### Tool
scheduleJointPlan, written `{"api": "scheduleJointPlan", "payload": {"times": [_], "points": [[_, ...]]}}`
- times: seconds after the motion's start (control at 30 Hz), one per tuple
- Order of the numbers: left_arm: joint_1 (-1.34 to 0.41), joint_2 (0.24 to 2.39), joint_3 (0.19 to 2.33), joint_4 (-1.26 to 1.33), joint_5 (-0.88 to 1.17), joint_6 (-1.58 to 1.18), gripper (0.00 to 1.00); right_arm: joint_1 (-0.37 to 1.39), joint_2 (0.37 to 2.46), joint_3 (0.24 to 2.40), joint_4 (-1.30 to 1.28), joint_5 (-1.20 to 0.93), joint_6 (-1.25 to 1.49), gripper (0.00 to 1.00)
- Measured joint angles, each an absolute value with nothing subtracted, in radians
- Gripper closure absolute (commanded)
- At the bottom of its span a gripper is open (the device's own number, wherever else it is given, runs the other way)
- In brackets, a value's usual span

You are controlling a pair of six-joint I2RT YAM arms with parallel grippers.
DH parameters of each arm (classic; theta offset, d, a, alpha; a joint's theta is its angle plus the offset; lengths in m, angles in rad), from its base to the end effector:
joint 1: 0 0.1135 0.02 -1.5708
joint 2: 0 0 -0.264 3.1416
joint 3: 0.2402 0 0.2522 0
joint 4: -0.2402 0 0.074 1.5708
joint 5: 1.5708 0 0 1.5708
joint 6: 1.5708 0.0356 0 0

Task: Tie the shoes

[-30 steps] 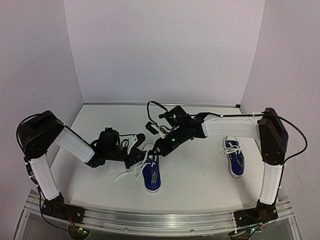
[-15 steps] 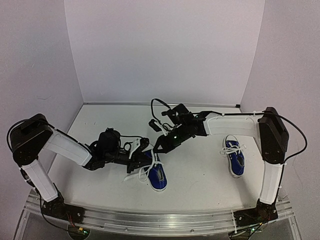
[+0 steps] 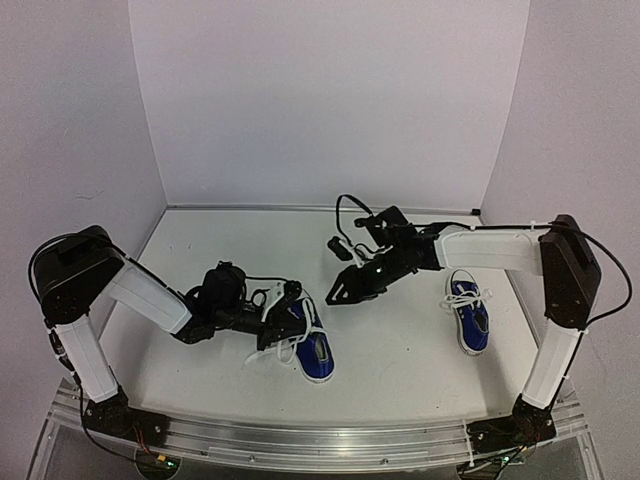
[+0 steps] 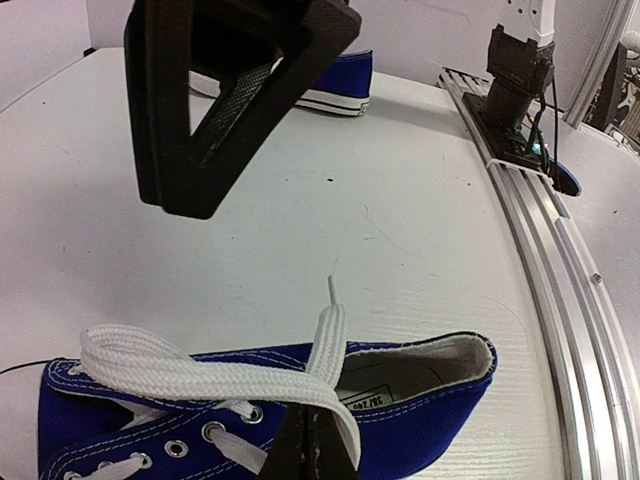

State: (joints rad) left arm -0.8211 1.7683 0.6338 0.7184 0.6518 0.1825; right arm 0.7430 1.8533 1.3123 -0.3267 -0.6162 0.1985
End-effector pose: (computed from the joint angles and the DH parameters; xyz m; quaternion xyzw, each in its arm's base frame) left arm 0.2045 -0.2513 0.1344 0.5350 0.6119 -0.4170 0.4067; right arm 0.2815 0.2865 0.2137 -0.3411 0.8336 0.4026 0.1633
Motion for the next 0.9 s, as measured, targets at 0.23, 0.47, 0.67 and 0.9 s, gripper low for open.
{"api": "scheduleJointPlan", "payload": {"times": [0.23, 0.47, 0.67, 0.9], "points": [[-0.821, 1.768, 0.635, 0.726, 0.652, 0.183, 1.0, 0.748, 1.835, 1.259, -0.329, -0.73, 0.159, 0.63], [-0.821, 1.768, 0.636, 0.726, 0.651, 0.183, 1.0, 0.787, 1.866, 1.269, -0.327, -0.778, 0.113, 0.63], [-0.821, 1.768, 0.638, 0.725, 0.652, 0.183, 1.0, 0.814, 1.892, 1.28, -0.329, -0.776, 0.085, 0.62], [-0.821, 1.769, 0.658, 0.727, 0.649, 0.182, 0.99, 0.821, 1.923, 1.298, -0.33, -0.766, 0.055, 0.94]]}}
